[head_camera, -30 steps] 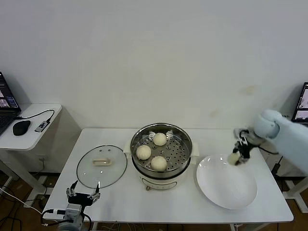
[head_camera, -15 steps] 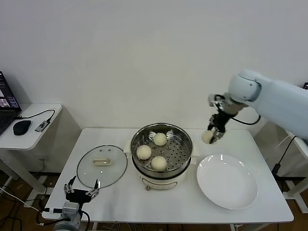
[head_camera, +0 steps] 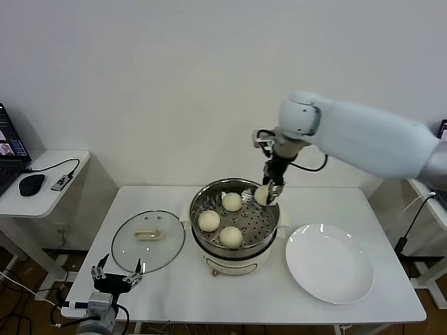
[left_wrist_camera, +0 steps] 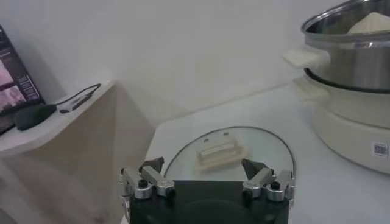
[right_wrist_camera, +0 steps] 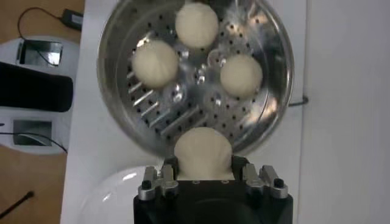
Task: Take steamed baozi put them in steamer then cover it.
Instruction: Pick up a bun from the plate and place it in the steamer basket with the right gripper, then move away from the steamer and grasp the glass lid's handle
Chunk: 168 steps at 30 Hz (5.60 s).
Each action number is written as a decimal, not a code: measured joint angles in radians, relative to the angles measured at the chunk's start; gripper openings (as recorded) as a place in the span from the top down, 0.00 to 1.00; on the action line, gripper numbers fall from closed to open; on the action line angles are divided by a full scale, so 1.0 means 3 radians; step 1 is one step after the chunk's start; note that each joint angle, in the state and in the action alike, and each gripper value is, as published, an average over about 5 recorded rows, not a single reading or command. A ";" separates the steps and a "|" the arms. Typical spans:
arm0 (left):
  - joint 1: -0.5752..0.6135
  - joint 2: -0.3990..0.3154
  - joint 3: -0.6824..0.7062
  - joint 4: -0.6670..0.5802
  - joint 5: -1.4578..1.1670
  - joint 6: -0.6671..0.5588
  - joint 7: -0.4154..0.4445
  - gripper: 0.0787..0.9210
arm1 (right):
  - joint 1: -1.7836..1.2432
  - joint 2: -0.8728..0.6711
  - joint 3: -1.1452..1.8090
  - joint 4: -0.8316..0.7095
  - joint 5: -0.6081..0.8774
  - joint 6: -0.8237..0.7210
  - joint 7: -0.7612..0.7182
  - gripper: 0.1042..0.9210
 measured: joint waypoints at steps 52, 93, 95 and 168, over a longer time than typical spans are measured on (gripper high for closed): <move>-0.0097 -0.0035 0.0027 0.0165 -0.0014 0.0010 0.0009 0.12 | -0.0503 0.0027 0.0224 -0.0088 -0.0295 -0.0070 0.0214 0.12; -0.0441 0.0161 0.0151 0.0534 -0.0009 -0.0427 -0.0013 0.12 | -0.6205 -0.0636 0.6387 0.2097 0.0712 0.1514 0.3696 0.12; -0.0468 0.0172 0.0155 0.0579 0.0093 -0.0495 -0.0031 0.12 | -0.6485 -0.0512 0.6602 0.2114 0.0723 0.1597 0.3745 0.12; -0.1735 0.0525 0.0809 0.2676 0.3687 -0.0953 -0.0927 0.12 | -0.7432 0.0326 0.7377 0.2187 0.0567 0.2104 0.3935 0.12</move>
